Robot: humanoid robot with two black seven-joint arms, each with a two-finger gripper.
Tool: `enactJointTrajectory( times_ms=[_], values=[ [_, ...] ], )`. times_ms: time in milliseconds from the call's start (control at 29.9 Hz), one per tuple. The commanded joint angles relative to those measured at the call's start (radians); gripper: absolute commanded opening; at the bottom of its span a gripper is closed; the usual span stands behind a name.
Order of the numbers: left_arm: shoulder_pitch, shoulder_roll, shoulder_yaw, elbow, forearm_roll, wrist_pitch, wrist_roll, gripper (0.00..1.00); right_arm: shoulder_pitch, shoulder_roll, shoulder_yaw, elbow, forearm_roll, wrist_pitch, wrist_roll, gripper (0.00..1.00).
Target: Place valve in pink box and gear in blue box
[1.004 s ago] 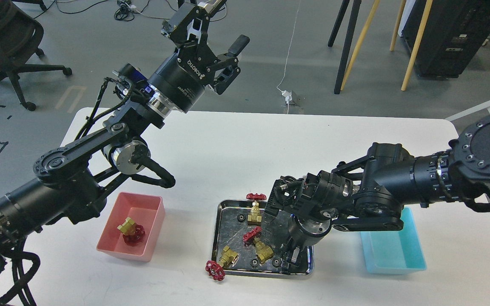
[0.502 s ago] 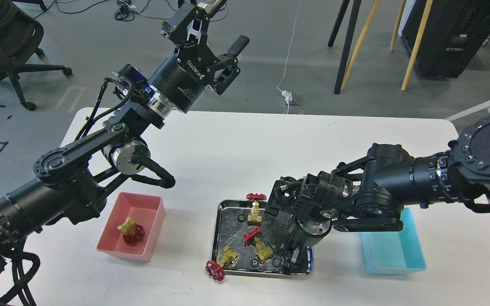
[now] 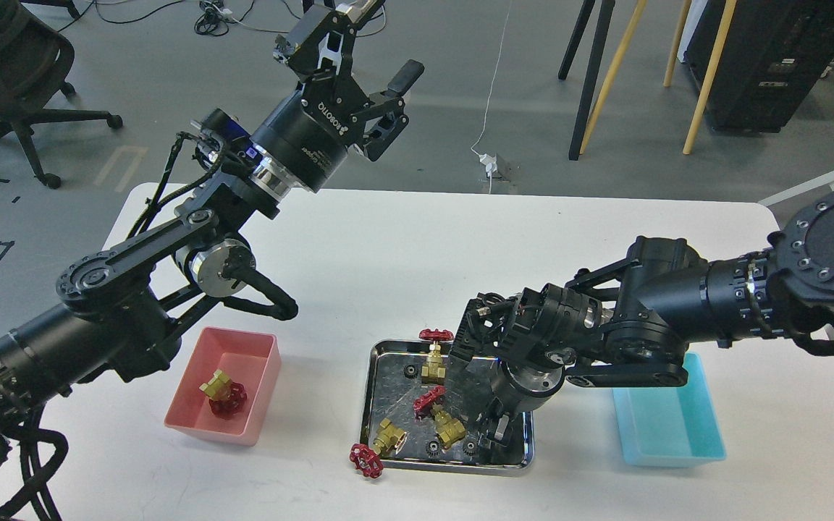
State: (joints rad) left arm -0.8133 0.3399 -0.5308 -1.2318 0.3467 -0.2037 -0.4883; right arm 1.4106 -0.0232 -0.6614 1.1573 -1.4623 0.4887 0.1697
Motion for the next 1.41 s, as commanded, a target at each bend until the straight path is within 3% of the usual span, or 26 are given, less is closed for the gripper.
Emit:
enactJointTrajectory(
  times_ms=[0, 167, 468, 602, 770, 1004, 1071, 1204, 1238, 1271, 1372],
  values=[
    [-0.001, 0.001, 0.0, 0.0, 0.0, 0.0, 0.0, 0.86, 0.036, -0.032, 0.008, 0.008, 0.007, 0.0, 0.002, 0.12],
    [-0.001, -0.001, 0.0, 0.0, 0.0, 0.0, 0.0, 0.86, 0.122, -0.168, 0.022, 0.067, 0.008, 0.0, 0.002, 0.12],
    [-0.001, -0.025, 0.003, -0.002, 0.0, 0.0, 0.0, 0.86, 0.194, -0.631, 0.005, 0.333, -0.023, 0.0, -0.002, 0.11],
    [-0.001, -0.039, 0.006, -0.002, 0.0, 0.0, 0.0, 0.86, 0.177, -0.786, -0.01, 0.381, -0.122, 0.0, -0.002, 0.11],
    [0.0, -0.048, 0.008, -0.002, 0.0, 0.0, 0.0, 0.86, 0.13, -0.854, -0.012, 0.384, -0.155, 0.0, -0.002, 0.11],
    [0.0, -0.067, 0.009, -0.002, 0.0, 0.001, 0.0, 0.86, 0.068, -0.857, 0.022, 0.38, -0.15, 0.0, -0.002, 0.14],
    [0.006, -0.065, 0.009, -0.002, 0.0, 0.001, 0.0, 0.86, 0.062, -0.856, 0.032, 0.38, -0.142, 0.0, -0.002, 0.21],
    [0.011, -0.056, 0.015, 0.0, 0.002, 0.003, 0.0, 0.87, 0.054, -0.856, 0.058, 0.378, -0.135, 0.0, -0.004, 0.55],
    [0.014, -0.052, 0.017, 0.0, 0.003, 0.003, 0.0, 0.87, 0.05, -0.859, 0.071, 0.375, -0.133, 0.0, -0.002, 0.78],
    [0.014, -0.048, 0.017, 0.001, 0.005, 0.003, 0.0, 0.87, 0.044, -0.86, 0.081, 0.374, -0.124, 0.0, -0.004, 0.91],
    [0.019, -0.029, 0.02, 0.012, 0.008, 0.001, 0.0, 0.87, 0.027, -0.876, 0.153, 0.36, -0.041, 0.0, -0.004, 0.98]
  ],
)
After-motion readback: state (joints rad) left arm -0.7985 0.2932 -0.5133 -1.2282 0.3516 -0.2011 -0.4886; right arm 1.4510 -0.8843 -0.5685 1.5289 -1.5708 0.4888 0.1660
